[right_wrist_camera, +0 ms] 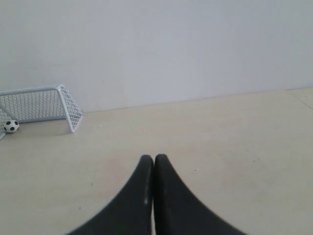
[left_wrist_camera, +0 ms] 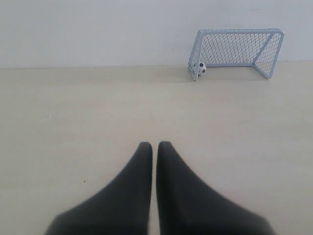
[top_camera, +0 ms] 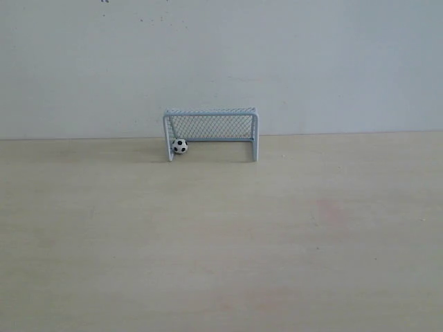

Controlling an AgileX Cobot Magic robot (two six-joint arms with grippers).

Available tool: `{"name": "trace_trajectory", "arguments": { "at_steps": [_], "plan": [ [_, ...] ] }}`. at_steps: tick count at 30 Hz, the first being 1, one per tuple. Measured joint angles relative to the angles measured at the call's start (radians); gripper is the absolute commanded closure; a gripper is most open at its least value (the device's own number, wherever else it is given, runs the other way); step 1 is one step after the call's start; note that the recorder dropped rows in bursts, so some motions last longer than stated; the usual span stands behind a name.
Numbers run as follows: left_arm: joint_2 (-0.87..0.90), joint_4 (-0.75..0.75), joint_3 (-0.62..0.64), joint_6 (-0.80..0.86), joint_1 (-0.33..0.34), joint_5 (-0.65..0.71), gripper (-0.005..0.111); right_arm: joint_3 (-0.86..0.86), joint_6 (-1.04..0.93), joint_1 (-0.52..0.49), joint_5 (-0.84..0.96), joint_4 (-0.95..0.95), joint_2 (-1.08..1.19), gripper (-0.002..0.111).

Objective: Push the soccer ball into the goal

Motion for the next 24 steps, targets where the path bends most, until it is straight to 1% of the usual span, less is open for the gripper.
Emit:
{"name": "trace_trajectory", "arguments": {
  "at_steps": [6, 13, 24],
  "plan": [
    [0.0, 0.0, 0.0, 0.0, 0.0, 0.0, 0.102, 0.001, 0.0, 0.0, 0.062, -0.019, -0.036, 0.108],
    [0.0, 0.0, 0.0, 0.0, 0.0, 0.0, 0.102, 0.006, 0.0, 0.0, 0.202, -0.023, -0.046, 0.108],
    [0.0, 0.0, 0.0, 0.0, 0.0, 0.0, 0.102, 0.006, -0.013, 0.0, 0.215, -0.027, -0.047, 0.108]
  ]
}}
